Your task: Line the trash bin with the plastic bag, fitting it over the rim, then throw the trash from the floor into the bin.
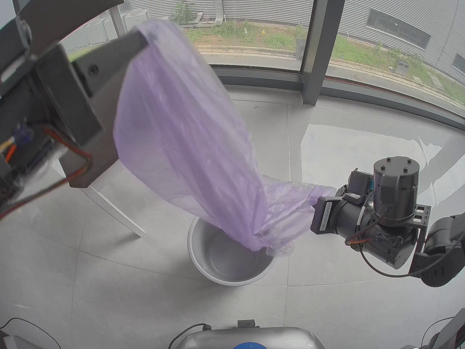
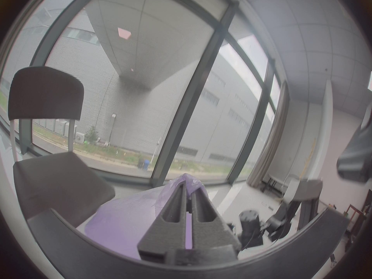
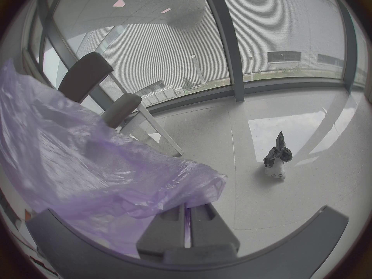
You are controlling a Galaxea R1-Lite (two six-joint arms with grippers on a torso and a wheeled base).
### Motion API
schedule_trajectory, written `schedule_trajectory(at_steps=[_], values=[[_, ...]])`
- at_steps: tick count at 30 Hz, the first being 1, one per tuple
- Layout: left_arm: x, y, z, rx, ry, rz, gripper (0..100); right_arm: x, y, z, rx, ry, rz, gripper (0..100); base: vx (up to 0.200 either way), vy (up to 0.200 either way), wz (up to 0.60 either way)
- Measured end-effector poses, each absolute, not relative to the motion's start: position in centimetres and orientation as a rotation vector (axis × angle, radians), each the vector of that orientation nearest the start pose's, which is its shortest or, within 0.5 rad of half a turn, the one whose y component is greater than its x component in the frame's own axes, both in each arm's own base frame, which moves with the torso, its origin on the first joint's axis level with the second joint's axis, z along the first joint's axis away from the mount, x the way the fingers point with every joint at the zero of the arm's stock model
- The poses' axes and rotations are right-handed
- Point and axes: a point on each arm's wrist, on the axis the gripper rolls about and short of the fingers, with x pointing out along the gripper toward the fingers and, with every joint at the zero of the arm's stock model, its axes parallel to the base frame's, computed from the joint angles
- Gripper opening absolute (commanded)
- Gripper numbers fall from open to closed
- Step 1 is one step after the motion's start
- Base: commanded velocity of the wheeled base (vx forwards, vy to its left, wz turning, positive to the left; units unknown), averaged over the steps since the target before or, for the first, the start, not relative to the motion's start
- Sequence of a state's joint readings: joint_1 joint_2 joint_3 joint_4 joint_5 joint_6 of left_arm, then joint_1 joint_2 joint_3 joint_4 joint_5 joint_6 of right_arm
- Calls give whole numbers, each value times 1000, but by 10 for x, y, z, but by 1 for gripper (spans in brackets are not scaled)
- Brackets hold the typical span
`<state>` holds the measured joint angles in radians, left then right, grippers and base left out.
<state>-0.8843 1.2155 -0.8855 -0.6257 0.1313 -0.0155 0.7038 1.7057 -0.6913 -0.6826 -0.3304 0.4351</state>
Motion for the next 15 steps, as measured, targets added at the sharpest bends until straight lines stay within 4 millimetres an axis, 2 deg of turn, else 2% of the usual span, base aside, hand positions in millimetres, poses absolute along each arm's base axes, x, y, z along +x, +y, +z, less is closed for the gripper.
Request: schedule_trajectory(at_steps=[8,15], values=[[130,-138,283,-24,14,-701,0,203,167,153,150,381,330,0,0,0,0],[143,-144,251,-15,167,-669,0,188,163,155,102,406,359,0,0,0,0]])
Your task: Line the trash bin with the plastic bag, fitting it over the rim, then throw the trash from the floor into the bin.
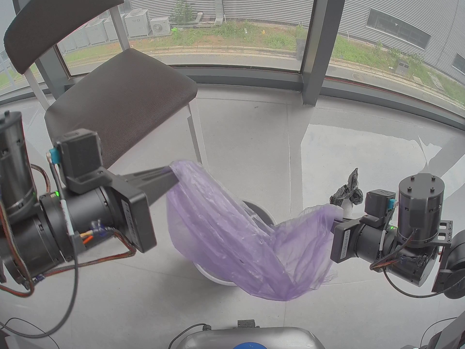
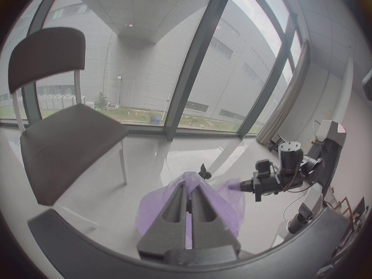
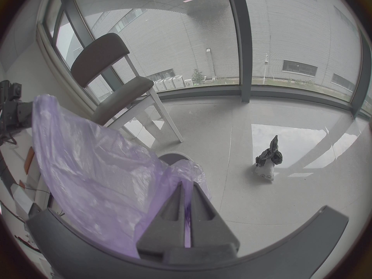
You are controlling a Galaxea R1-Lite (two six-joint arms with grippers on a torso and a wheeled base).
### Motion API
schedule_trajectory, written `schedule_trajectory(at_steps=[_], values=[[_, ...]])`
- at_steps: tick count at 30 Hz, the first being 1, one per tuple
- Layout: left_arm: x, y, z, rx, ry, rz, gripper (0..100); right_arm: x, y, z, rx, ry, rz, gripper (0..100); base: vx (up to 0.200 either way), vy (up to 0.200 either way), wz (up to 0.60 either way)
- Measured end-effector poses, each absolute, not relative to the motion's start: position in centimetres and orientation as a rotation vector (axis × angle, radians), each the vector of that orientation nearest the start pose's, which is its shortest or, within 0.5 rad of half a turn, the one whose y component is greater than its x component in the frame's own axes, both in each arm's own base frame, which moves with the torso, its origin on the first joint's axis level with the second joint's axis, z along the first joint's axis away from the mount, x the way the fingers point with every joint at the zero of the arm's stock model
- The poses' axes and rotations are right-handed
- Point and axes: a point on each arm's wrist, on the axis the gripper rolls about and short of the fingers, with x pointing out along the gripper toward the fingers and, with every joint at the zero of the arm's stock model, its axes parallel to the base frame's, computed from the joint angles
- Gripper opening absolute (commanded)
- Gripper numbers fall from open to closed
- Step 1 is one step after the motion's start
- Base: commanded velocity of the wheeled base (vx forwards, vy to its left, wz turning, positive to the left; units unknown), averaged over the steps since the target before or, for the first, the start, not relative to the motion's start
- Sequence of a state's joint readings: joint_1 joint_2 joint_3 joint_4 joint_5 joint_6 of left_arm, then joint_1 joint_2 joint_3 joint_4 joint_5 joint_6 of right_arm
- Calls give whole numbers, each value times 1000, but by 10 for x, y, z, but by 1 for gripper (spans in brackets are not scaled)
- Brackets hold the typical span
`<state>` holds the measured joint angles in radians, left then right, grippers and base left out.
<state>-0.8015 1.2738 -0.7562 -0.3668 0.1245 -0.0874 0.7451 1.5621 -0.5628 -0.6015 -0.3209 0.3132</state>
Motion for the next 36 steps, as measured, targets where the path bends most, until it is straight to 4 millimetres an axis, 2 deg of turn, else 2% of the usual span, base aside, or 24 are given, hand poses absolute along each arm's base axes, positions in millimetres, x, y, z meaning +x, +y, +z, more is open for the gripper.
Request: schedule_trajectory(at_steps=[7,18,30,36], values=[[152,-147,234,-24,238,-640,0,185,167,160,106,386,382,0,0,0,0],[153,-145,227,-48,275,-626,0,187,178,164,110,377,413,0,0,0,0],[134,-127,217,-98,297,-618,0,195,196,150,86,420,429,0,0,0,0],[119,-114,209,-156,328,-669,0,200,207,144,69,438,441,0,0,0,0]])
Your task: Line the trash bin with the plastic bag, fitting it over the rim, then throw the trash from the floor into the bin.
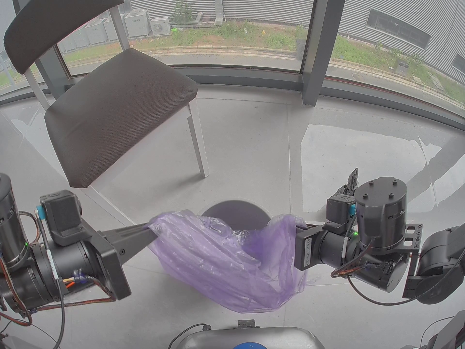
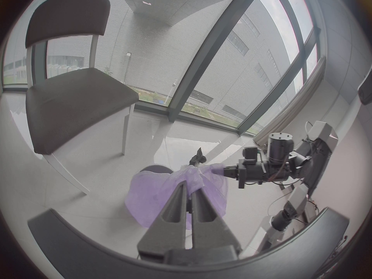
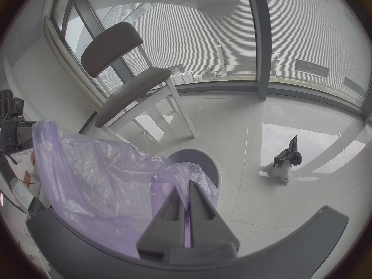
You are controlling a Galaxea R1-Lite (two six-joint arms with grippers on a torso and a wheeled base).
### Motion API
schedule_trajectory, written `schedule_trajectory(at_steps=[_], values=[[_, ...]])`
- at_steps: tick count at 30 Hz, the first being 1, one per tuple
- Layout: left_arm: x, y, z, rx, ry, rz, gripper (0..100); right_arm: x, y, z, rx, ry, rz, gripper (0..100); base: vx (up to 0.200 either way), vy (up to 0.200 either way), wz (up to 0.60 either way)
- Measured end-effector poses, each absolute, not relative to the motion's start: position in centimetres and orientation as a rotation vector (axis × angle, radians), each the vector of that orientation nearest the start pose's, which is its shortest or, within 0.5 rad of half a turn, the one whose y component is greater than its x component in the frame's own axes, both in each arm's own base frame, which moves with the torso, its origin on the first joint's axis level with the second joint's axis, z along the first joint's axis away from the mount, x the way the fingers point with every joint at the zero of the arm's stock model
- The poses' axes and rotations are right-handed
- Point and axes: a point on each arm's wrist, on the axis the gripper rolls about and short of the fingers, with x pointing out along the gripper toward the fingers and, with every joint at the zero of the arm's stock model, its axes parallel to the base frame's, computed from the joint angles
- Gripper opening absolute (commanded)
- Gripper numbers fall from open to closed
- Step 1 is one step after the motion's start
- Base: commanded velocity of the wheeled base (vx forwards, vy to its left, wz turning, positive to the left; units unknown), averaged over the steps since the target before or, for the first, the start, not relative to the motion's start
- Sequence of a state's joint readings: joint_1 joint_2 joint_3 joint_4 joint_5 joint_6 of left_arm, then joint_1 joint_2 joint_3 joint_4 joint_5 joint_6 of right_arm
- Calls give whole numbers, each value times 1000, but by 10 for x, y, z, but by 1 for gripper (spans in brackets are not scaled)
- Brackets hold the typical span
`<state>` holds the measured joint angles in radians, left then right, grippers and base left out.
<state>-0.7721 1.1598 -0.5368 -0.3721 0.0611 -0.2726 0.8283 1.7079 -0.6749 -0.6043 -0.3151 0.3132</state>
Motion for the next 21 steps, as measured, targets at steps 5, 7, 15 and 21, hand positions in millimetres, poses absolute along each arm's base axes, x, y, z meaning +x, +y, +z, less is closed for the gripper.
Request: schedule_trajectory(at_steps=[5,7,15,21], values=[[117,-112,205,-184,331,-716,0,206,212,136,57,457,433,0,0,0,0],[119,-113,204,-193,322,-725,0,211,212,132,55,465,420,0,0,0,0],[143,-118,199,-254,270,-767,0,228,210,121,59,497,399,0,0,0,0],[161,-127,193,-339,230,-772,0,241,203,118,100,504,383,0,0,0,0]])
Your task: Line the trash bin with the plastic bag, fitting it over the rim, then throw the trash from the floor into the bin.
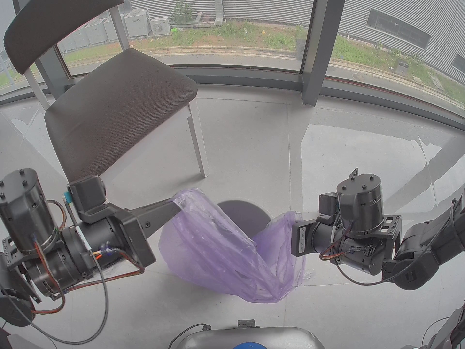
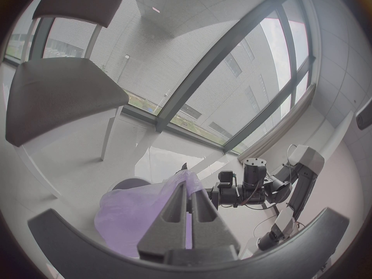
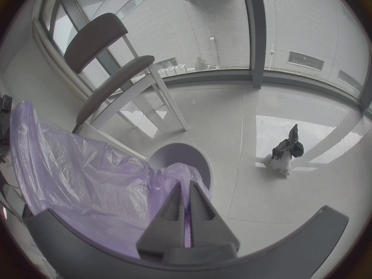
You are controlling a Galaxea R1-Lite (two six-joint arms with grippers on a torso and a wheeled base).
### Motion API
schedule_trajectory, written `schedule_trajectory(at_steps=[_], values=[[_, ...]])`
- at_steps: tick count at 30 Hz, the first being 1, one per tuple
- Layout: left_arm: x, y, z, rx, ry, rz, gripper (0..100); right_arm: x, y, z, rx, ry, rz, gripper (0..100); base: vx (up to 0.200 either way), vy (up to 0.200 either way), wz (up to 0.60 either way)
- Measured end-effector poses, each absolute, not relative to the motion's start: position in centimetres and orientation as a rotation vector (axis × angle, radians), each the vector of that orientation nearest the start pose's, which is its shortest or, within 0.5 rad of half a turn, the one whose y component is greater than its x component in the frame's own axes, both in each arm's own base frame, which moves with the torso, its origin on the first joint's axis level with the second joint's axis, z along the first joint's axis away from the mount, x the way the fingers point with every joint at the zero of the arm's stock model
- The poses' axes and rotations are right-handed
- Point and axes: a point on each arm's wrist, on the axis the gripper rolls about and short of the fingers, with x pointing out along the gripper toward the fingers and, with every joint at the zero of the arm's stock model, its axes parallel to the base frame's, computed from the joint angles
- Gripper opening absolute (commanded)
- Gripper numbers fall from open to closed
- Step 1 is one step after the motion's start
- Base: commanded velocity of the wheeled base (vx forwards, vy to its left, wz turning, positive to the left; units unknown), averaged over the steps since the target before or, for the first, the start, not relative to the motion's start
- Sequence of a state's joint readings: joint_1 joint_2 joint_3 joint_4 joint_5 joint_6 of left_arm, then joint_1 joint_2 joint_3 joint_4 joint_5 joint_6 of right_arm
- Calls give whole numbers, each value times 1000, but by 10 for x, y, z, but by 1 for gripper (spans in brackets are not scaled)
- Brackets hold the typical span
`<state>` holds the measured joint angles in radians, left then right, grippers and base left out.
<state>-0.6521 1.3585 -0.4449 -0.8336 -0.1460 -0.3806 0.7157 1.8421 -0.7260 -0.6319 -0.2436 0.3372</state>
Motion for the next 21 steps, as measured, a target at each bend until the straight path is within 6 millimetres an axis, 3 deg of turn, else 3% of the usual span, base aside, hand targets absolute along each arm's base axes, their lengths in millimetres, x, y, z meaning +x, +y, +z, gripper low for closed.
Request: schedule_trajectory(at_steps=[13,21], values=[[197,-154,166,-473,146,-792,0,255,185,107,156,532,317,0,0,0,0],[218,-163,127,-473,192,-762,0,254,184,99,198,540,306,0,0,0,0]])
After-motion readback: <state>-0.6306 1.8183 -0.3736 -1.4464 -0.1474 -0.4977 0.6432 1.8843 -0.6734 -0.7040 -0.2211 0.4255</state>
